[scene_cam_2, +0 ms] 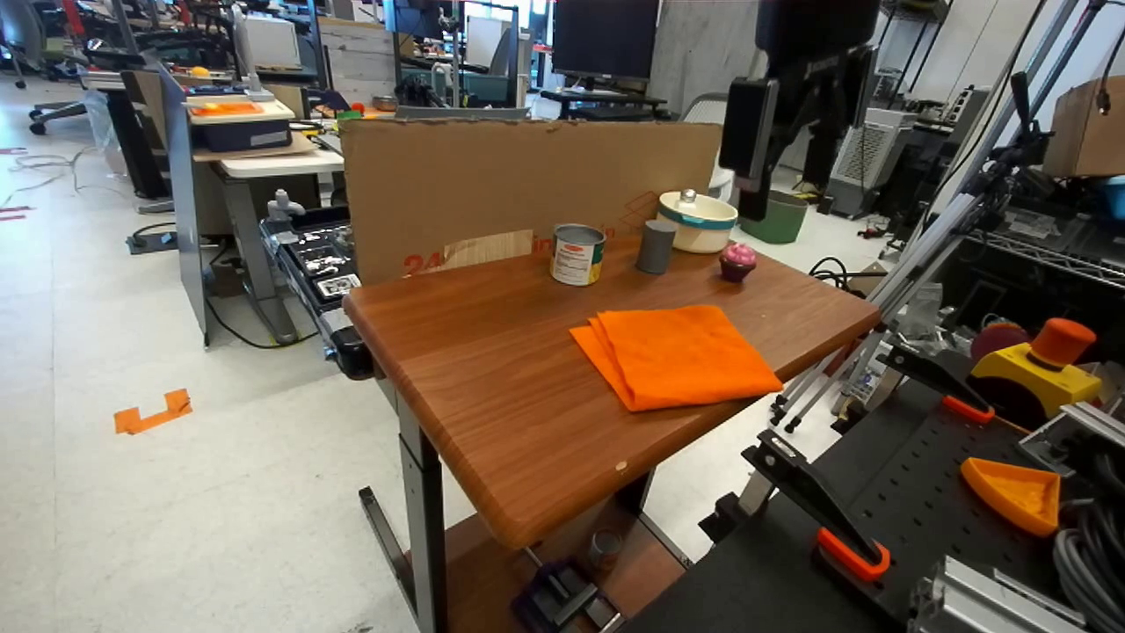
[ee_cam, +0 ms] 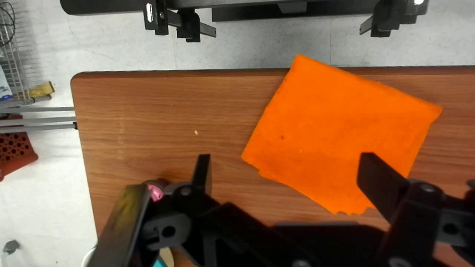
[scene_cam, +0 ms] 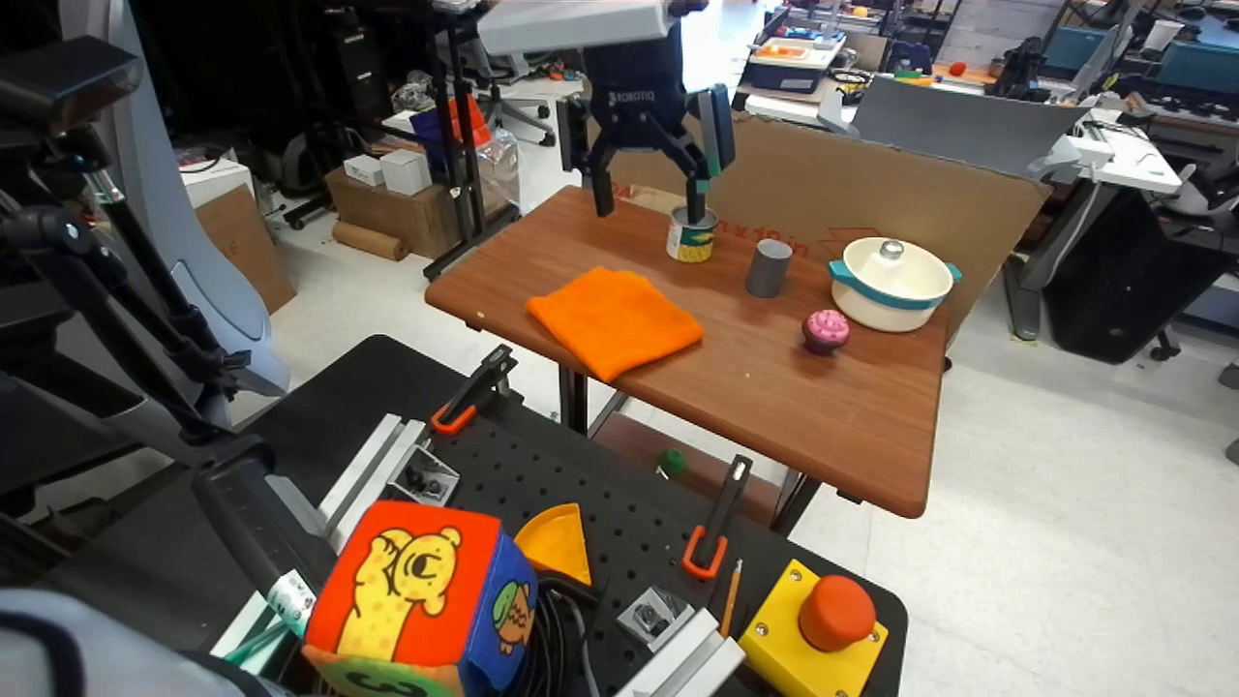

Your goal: Slide the orange towel to the left

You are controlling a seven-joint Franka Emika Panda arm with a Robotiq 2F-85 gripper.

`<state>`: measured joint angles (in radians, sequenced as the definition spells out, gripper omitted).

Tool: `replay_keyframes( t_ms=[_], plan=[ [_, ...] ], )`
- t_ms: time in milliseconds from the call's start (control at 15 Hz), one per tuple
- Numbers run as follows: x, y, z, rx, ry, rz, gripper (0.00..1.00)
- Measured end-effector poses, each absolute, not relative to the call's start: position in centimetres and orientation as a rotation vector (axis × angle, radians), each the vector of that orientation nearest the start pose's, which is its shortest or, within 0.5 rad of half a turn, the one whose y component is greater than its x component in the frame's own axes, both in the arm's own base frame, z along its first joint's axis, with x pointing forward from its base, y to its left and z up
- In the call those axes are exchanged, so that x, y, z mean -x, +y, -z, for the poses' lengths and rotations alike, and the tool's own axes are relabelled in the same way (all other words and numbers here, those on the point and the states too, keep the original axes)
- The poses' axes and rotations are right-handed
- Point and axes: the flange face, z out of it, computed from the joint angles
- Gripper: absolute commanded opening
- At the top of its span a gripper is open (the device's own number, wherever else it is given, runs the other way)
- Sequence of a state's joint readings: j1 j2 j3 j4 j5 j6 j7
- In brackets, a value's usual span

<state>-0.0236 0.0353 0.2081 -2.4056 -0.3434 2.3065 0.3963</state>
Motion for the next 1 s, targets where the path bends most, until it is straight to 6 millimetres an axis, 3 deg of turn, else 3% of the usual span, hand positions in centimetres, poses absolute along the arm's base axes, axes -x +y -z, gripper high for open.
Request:
replay_keyframes(
  t_ms=[600,800,1000],
  plan=[
    [-53.5,8.0,-19.3,3.404,-0.236,-0.305,1.00],
    [-54.7,8.2,-16.2,3.410,-0.266,-0.382,1.00],
    [-54.5,8.0,-13.0,3.434,-0.270,-0.585,1.00]
  ],
)
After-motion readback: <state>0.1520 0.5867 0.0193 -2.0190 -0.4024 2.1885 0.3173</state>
